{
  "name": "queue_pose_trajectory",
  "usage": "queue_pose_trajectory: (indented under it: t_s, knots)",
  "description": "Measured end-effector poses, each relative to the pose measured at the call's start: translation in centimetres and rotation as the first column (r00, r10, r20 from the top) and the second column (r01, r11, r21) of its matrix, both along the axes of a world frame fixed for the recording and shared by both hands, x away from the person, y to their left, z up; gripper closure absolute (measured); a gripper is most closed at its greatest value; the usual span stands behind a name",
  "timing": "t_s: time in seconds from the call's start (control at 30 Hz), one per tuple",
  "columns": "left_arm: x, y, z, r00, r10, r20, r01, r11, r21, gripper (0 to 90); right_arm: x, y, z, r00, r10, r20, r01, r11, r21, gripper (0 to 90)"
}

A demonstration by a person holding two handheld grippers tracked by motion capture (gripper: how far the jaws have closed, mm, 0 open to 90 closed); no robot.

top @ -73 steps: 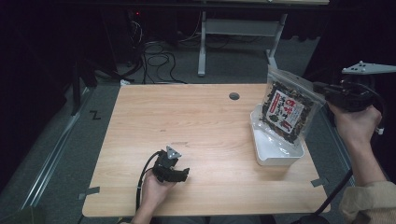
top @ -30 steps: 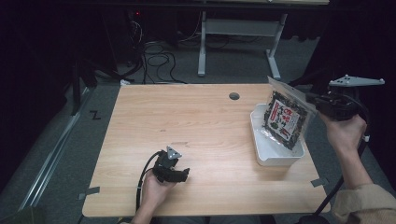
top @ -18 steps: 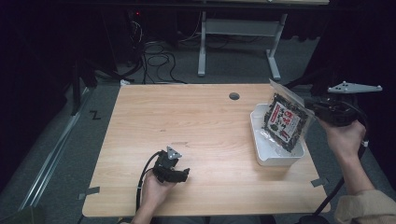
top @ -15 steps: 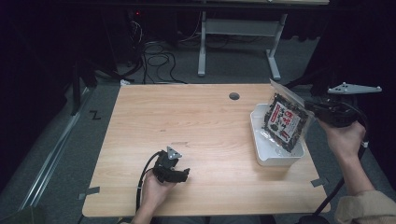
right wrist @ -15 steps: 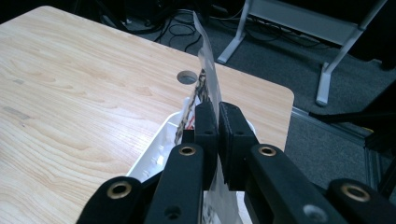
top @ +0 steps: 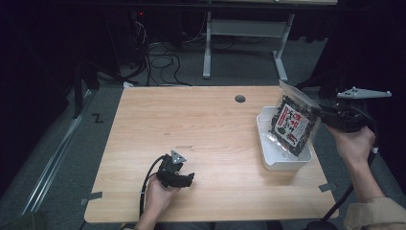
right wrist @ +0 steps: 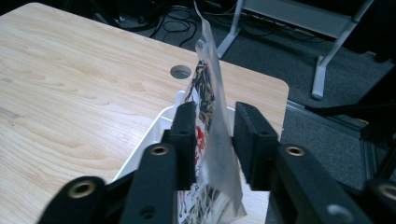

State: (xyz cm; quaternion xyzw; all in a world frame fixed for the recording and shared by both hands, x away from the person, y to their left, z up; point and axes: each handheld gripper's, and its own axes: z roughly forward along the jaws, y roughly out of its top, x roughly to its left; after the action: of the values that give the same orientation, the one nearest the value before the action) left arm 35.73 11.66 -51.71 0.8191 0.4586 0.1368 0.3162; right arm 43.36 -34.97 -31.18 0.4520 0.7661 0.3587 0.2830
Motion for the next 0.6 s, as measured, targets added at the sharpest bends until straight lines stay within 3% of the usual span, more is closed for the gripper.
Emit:
queue_pose_trajectory:
  t_s: [0.27, 0.6]
  knots:
    - [0.0, 0.0, 0.0, 1.0, 0.001, -0.001, -0.001, 1.0, 0.002, 27.4, -0.1, -0.6, -0.1, 0.9998, -0.019, 0.007, 0.019, 1.0, 0.012, 60.1]
    - [0.0, -0.1, -0.1, 1.0, -0.002, -0.003, 0.002, 1.0, 0.005, 27.3, -0.2, -1.5, -0.4, 0.999, -0.045, 0.002, 0.045, 0.999, 0.02, 56.9]
